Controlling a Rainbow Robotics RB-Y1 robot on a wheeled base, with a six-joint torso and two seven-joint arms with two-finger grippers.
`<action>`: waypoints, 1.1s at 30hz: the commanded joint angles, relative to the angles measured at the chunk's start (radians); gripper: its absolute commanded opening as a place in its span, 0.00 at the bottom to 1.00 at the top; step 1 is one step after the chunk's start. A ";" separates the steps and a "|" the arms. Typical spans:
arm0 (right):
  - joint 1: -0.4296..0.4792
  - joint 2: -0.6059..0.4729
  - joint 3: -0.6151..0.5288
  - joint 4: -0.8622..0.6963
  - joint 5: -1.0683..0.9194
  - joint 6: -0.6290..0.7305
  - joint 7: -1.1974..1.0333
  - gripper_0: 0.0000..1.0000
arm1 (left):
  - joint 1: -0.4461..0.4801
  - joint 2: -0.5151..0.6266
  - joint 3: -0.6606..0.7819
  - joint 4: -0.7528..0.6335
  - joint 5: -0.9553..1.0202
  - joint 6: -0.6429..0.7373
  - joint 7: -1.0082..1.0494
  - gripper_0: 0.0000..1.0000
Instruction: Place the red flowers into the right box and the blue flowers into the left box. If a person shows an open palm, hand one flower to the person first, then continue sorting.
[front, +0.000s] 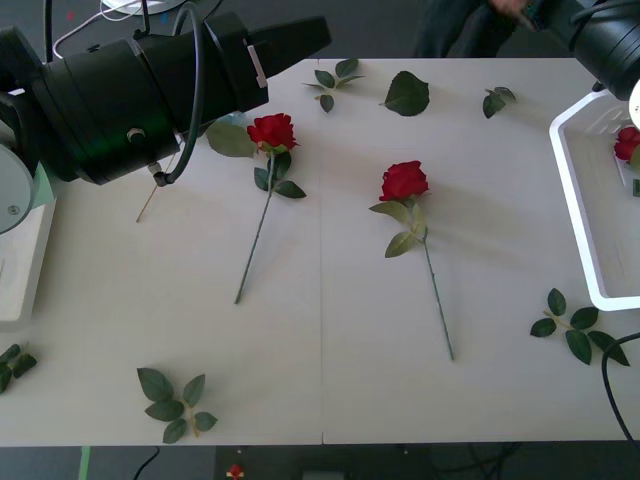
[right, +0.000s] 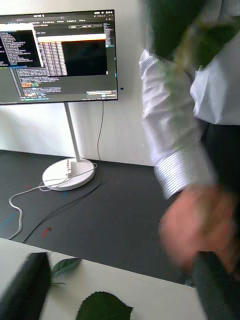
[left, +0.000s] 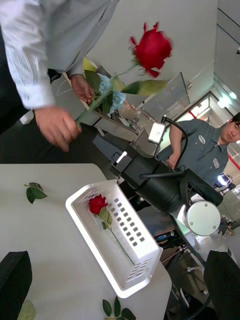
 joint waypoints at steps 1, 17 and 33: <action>-0.014 -0.012 0.006 -0.018 -0.107 0.058 0.023 1.00 | -0.006 -0.010 -0.013 -0.022 0.013 -0.015 -0.066 1.00; 0.285 -0.154 -0.079 -0.346 -0.184 0.564 -0.198 1.00 | -0.105 0.157 0.195 0.219 0.031 0.485 -0.022 1.00; 0.248 -0.117 0.240 -0.441 0.212 0.782 -0.661 1.00 | -0.210 0.065 0.169 0.613 -0.549 0.712 -0.158 1.00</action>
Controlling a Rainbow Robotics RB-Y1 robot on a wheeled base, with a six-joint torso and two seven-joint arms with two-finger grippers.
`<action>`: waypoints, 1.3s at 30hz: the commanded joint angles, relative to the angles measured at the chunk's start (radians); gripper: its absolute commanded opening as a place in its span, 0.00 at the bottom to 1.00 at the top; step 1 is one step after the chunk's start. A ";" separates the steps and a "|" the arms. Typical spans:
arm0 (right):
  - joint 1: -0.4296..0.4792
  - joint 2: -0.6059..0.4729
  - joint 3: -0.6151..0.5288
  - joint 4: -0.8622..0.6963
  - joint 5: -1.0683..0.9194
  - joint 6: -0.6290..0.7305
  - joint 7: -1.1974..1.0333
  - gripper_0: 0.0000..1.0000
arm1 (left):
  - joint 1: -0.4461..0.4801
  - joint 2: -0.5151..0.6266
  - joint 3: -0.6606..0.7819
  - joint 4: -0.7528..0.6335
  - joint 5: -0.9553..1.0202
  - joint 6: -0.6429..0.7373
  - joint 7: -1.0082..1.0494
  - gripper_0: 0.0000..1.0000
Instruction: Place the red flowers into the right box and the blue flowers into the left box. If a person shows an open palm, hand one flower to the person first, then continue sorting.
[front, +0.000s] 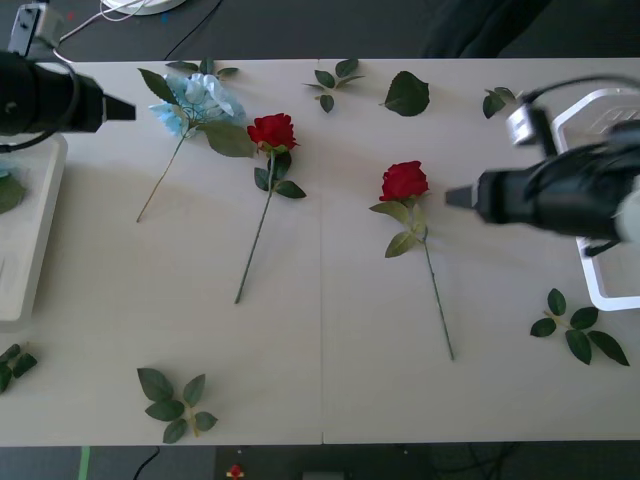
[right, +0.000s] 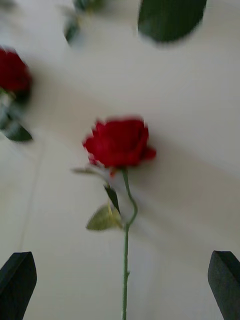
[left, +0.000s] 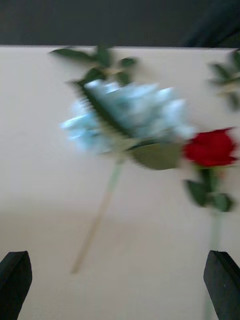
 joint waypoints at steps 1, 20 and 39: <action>-0.072 0.020 0.126 0.000 0.143 0.035 -0.091 1.00 | -0.100 -0.039 -0.087 0.104 -0.109 -0.074 -0.145 1.00; -0.272 0.349 0.318 0.409 0.623 0.104 -0.232 1.00 | -0.315 -0.212 -0.455 0.539 -0.325 -0.393 -0.144 1.00; -0.278 0.362 0.361 0.598 0.649 -0.091 -0.216 0.00 | -0.324 -0.363 -0.567 0.748 -0.447 -0.620 -0.130 0.89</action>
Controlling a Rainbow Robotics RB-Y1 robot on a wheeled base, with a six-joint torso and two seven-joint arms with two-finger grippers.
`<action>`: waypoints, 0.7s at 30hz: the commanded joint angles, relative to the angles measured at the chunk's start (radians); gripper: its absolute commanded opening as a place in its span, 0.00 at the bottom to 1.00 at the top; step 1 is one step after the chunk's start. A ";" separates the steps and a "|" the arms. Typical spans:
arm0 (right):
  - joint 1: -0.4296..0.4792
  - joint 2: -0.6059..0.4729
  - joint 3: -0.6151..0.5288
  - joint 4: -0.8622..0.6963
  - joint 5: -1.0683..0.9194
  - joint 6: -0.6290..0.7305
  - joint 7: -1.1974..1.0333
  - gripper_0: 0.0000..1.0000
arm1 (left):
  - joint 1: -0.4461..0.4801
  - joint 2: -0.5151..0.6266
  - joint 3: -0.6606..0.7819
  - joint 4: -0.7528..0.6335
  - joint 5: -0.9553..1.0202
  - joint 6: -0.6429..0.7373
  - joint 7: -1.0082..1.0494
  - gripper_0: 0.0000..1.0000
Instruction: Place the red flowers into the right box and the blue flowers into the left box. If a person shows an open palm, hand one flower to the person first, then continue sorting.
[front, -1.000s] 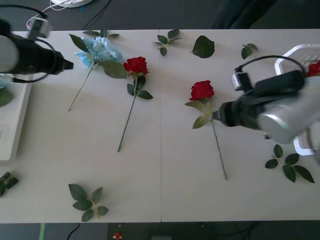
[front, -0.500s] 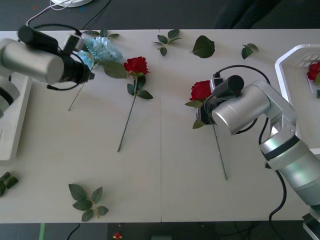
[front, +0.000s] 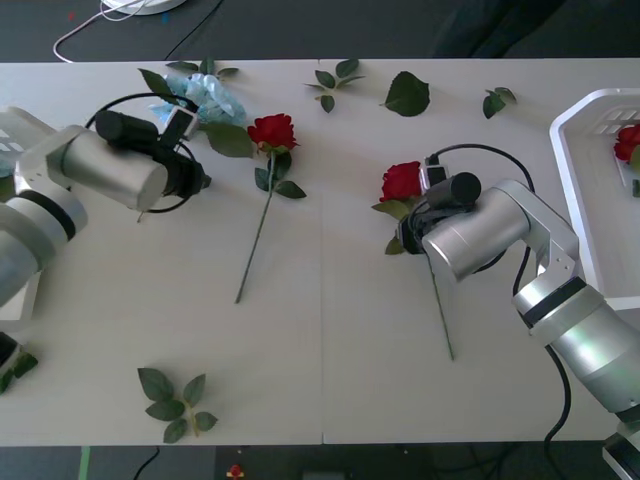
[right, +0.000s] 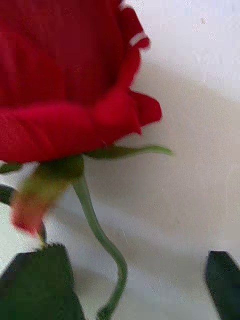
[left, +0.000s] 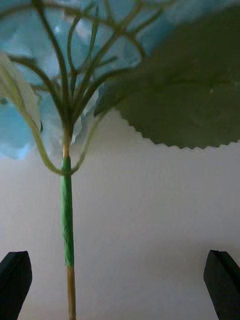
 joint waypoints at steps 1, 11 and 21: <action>-0.037 0.016 0.020 0.017 -0.001 -0.019 0.016 0.00 | -0.057 -0.040 -0.006 0.030 -0.036 -0.045 0.021 0.72; -0.039 0.016 0.028 0.017 -0.028 -0.033 0.015 0.00 | -0.057 -0.043 -0.006 0.030 -0.055 -0.052 0.021 0.00; -0.044 0.009 0.026 0.011 -0.036 -0.040 0.018 0.00 | -0.057 -0.029 -0.003 0.030 -0.062 -0.069 0.030 0.00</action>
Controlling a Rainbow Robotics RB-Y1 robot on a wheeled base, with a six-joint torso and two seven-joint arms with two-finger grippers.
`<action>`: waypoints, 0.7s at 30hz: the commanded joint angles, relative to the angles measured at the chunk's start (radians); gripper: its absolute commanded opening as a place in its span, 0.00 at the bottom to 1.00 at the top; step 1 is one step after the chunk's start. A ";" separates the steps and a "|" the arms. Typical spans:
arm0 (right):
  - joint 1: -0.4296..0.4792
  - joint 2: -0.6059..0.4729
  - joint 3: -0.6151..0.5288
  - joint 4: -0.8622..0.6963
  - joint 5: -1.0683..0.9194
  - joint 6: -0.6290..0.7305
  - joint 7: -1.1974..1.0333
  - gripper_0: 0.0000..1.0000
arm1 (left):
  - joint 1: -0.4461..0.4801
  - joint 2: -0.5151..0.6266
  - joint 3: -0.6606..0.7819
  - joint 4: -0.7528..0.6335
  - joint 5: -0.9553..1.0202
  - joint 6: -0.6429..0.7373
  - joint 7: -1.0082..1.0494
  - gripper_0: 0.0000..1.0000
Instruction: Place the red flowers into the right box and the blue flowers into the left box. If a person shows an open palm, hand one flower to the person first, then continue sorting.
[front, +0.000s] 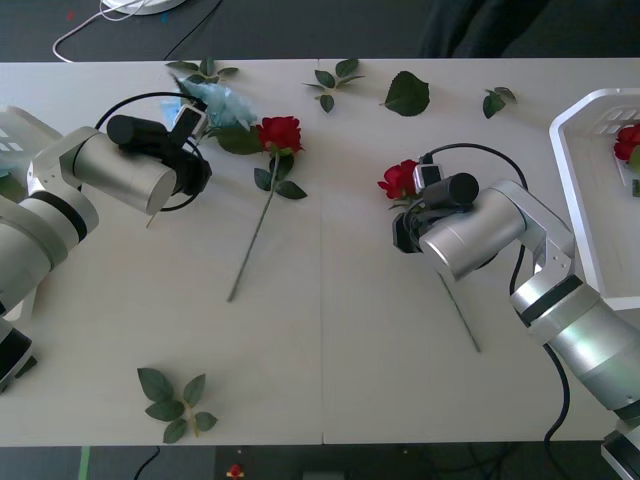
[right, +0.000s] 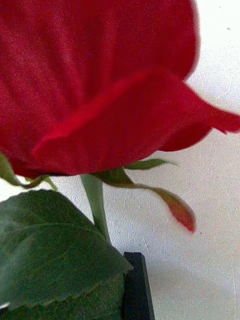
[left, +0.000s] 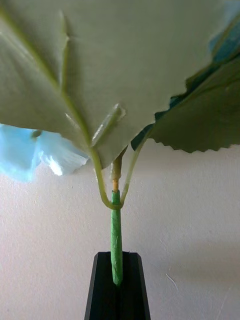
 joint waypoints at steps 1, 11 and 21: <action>-0.033 0.001 0.012 -0.016 -0.013 -0.007 0.018 0.00 | -0.046 0.004 -0.003 0.001 -0.015 -0.035 0.031 0.00; -0.032 -0.113 -0.057 -0.258 -0.094 0.200 0.038 0.00 | -0.046 0.114 0.109 -0.146 0.078 -0.027 0.057 0.00; -0.030 -0.213 -0.301 -0.360 -0.165 0.347 0.214 0.00 | -0.045 0.229 0.511 -0.485 0.097 0.551 0.051 0.00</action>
